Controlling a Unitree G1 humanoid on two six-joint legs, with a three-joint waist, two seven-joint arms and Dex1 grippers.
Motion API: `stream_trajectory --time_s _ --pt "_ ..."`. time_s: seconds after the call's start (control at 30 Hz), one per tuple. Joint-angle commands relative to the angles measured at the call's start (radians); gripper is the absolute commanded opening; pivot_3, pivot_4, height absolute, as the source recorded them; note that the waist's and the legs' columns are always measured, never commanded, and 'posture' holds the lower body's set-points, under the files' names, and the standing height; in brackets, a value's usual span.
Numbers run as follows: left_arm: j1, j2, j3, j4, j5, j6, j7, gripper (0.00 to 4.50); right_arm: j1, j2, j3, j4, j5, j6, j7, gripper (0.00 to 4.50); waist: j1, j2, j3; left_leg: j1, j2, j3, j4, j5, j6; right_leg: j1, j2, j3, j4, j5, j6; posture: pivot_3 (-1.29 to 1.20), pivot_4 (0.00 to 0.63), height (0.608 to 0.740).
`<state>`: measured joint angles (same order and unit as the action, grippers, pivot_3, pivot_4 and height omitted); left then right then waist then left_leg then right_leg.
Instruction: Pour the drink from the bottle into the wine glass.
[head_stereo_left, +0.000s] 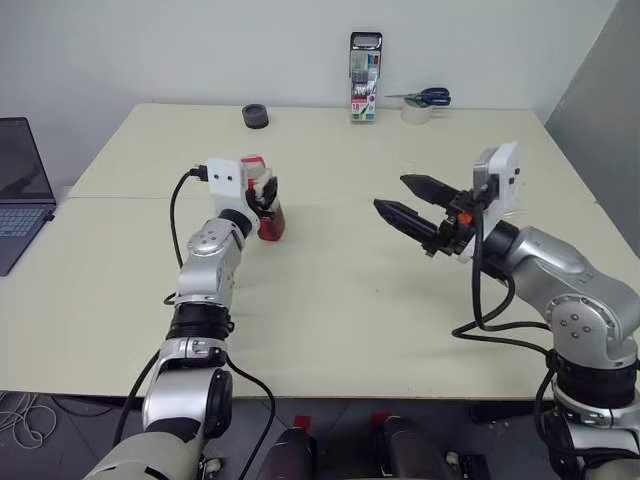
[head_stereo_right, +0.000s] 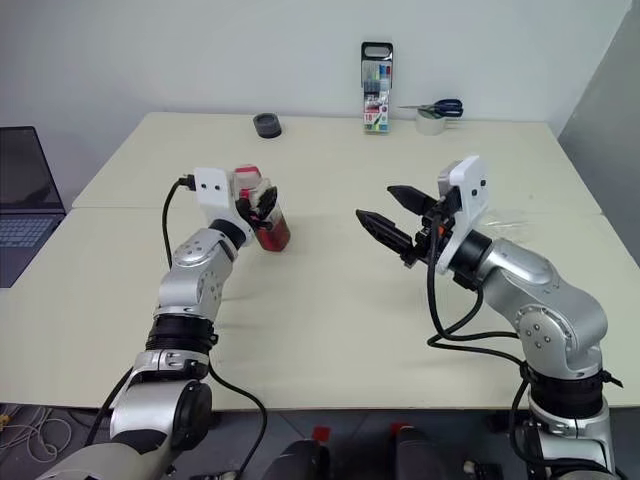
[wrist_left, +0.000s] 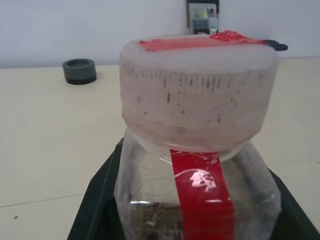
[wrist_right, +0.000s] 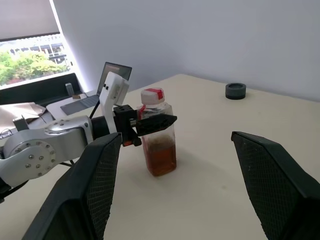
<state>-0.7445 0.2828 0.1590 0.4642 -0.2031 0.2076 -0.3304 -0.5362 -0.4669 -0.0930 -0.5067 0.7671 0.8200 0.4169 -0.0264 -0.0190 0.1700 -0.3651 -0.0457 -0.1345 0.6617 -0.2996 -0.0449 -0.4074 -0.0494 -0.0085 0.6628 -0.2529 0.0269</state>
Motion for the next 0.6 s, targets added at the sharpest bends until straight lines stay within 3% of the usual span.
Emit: stream_trajectory --time_s 0.03,0.4,0.6 --pt "-0.031 0.012 -0.051 -0.108 -0.049 0.041 -0.138 1.82 -0.046 -0.027 0.013 -0.019 -0.004 0.002 0.019 3.75 0.000 0.000 0.000 0.000 0.000 0.000 0.000 0.000 0.000 0.000 0.000 0.000 0.000 0.000 0.000 0.00 0.150 0.740" --pt "-0.089 0.053 -0.228 -0.359 -0.248 0.242 -0.659 1.82 -0.099 -0.083 -0.018 0.048 0.046 0.032 0.108 3.75 -0.002 0.000 0.000 -0.001 0.000 0.000 0.000 0.000 0.000 0.000 0.000 0.000 -0.001 0.000 0.000 0.00 0.150 0.740" --pt "-0.118 0.063 -0.262 -0.311 -0.226 0.207 -0.751 1.82 -0.068 -0.059 -0.012 0.000 0.044 0.039 0.048 3.75 -0.005 0.000 0.000 0.000 0.000 0.001 0.000 0.000 0.000 0.000 0.001 0.000 0.000 0.000 0.000 0.00 0.150 0.740"
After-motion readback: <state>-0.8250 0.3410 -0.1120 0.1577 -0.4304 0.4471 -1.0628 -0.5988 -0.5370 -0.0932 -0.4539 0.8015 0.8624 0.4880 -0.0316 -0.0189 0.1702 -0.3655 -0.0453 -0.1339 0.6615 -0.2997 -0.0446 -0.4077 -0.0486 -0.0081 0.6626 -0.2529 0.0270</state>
